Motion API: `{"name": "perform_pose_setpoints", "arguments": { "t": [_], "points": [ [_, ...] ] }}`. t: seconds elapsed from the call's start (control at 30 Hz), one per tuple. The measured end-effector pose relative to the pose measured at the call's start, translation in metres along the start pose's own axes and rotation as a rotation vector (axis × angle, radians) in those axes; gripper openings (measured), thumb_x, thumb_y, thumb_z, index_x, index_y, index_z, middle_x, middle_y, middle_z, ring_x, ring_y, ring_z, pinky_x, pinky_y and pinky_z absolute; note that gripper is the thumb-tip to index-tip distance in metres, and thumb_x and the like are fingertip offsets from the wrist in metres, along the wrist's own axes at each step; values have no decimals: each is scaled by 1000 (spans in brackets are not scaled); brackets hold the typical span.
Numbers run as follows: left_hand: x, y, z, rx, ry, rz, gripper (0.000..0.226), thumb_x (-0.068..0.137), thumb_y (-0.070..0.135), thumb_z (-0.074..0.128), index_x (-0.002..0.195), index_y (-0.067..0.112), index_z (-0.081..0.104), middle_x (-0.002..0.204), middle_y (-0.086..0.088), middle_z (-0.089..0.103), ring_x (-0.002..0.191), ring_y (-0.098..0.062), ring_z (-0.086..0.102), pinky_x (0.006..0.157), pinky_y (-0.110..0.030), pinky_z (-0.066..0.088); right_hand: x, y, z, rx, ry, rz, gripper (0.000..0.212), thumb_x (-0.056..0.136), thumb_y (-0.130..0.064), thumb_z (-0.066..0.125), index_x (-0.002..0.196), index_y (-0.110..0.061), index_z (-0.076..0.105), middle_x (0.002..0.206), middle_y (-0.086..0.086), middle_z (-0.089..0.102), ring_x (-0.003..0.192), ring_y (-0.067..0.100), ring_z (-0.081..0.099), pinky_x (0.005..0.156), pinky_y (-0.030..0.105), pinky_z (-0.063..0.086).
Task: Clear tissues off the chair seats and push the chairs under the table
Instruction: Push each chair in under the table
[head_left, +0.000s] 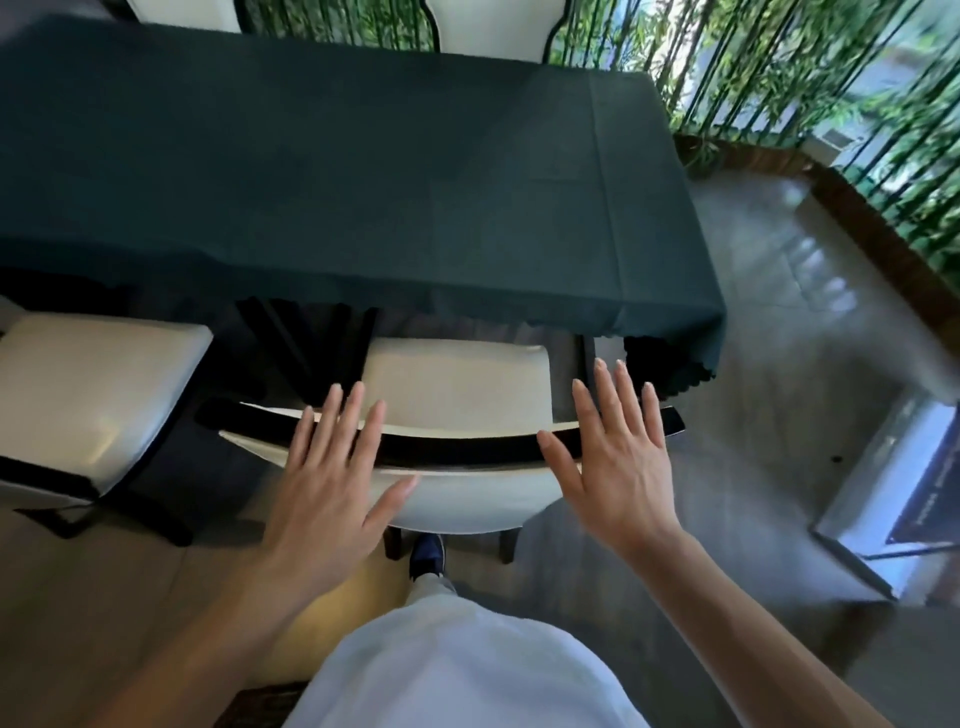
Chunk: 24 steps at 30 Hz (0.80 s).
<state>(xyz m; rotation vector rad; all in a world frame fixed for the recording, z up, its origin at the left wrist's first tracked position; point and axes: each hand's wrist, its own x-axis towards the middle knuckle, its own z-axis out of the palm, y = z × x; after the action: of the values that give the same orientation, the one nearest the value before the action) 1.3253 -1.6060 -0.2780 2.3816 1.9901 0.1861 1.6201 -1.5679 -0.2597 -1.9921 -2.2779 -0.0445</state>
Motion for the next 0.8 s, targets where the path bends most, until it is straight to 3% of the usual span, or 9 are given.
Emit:
{"name": "perform_pose_setpoints", "arguments": {
  "t": [0.13, 0.43, 0.57, 0.8],
  "points": [
    [-6, 3, 5, 5, 13, -52, 88, 100, 73, 13, 162, 10, 13, 171, -11, 6, 159, -25, -1, 127, -52, 13, -3, 3, 5, 12, -26, -2, 93, 100, -73, 7, 158, -4, 29, 168, 16, 18, 158, 28, 5, 128, 49, 4],
    [2, 14, 5, -5, 32, -145, 99, 96, 78, 15, 161, 3, 8, 170, -13, 3, 159, -25, -6, 128, -48, 6, -2, 16, -6, 37, -137, -112, 106, 90, -87, 4, 162, -9, 8, 170, 10, -5, 156, 22, -15, 126, 40, -13],
    [3, 14, 7, 26, 24, -132, 102, 95, 79, 17, 161, 2, 8, 170, -15, 3, 159, -26, -5, 128, -48, 6, -3, 18, -2, 24, -108, -112, 103, 95, -83, 9, 161, -5, 16, 169, 14, 5, 158, 25, -4, 129, 46, 2],
    [19, 15, 4, 59, 21, -108, 103, 96, 78, 14, 159, -2, 17, 169, -18, 12, 158, -29, 2, 127, -52, 13, 2, 19, 1, 20, -98, -113, 101, 95, -83, 10, 161, -7, 20, 170, 10, 12, 158, 24, 1, 129, 45, 1]
  ]
}}
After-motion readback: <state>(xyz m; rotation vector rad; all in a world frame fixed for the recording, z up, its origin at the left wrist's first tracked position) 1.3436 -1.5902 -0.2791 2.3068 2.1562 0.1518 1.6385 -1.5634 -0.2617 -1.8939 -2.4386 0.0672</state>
